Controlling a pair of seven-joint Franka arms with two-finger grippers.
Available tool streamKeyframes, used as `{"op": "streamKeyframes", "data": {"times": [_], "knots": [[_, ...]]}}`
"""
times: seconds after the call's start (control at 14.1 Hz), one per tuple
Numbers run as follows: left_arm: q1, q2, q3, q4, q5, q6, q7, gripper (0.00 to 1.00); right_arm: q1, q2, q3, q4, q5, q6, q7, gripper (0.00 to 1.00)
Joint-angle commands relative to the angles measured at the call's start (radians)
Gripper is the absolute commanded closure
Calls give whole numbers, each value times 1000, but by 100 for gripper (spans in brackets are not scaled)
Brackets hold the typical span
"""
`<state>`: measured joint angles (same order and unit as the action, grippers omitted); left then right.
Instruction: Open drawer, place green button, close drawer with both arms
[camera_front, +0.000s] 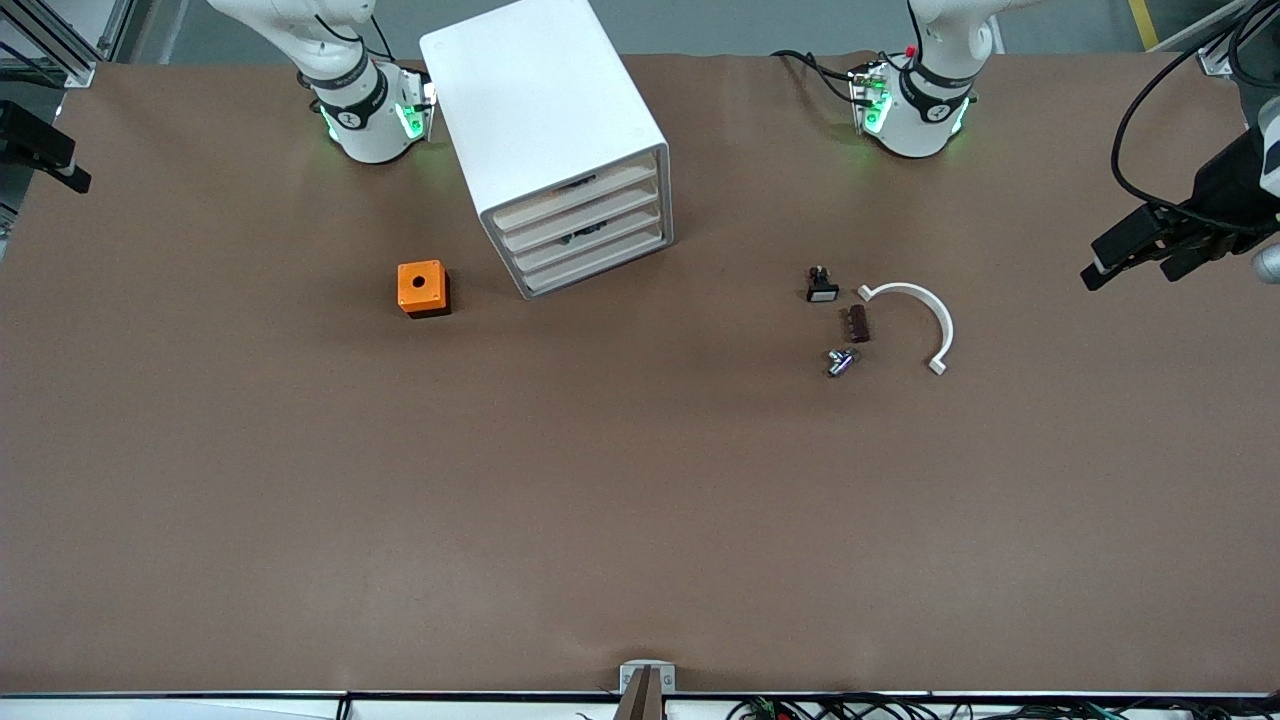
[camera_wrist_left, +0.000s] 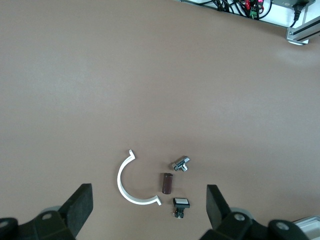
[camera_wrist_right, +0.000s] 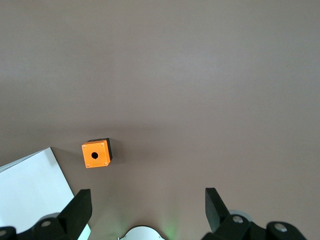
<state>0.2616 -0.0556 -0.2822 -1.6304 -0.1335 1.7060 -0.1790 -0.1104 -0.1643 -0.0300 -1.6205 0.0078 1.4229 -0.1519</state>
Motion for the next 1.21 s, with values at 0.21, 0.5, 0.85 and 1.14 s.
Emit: {"op": "streamKeyframes", "data": {"times": [0.21,0.5,0.85,1.14], "knots": [[-102,7,105,23,12,-16,19,0,-11,-23,9,-12,17,-7,23,0],[-240,7,239,23,12,-25,19,0,-5,-21,13,-1,15,-18,78,0],[-277,8,282,21,12,-25,21,0,-5,-20,13,2,15,-12,74,0],[-274,8,278,20,14,-26,21,0,-5,-21,13,2,15,-7,74,0]]}}
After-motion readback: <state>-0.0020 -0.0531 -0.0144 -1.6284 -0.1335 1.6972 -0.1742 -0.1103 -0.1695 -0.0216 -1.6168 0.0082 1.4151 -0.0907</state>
